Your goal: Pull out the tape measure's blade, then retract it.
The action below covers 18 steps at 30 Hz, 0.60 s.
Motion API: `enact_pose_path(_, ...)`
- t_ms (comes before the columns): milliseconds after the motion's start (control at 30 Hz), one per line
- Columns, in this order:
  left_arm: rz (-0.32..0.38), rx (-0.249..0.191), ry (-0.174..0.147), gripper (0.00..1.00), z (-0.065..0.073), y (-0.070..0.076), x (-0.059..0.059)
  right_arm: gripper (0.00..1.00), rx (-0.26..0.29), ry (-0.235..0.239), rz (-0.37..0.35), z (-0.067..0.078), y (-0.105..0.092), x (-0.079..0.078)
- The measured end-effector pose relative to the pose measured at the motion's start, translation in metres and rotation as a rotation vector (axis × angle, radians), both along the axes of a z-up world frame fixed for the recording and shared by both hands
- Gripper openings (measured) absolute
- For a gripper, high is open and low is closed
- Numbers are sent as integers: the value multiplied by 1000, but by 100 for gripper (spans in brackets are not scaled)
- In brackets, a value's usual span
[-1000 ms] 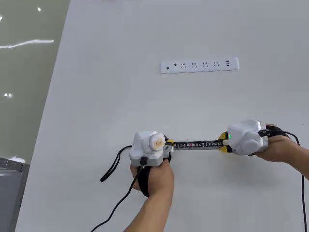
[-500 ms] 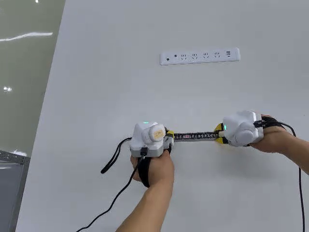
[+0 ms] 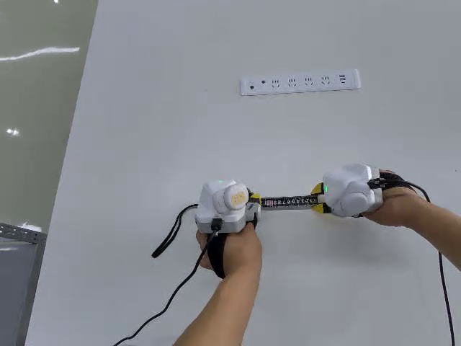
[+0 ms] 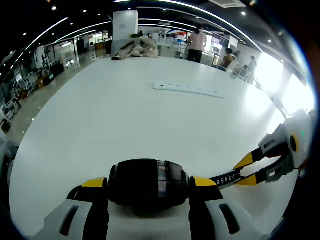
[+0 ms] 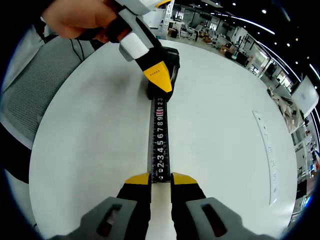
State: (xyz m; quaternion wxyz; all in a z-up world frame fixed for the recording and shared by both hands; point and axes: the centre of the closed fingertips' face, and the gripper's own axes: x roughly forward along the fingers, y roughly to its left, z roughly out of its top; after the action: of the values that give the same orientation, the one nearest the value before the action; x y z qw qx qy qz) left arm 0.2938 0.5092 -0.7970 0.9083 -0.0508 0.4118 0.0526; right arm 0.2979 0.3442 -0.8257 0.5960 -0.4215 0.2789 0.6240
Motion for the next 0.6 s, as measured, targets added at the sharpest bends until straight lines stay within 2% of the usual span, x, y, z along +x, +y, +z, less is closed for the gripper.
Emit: enact_pose_path(600,4,-3,2,62,-1,0,0,14,32,20,-6,1,30,-3)
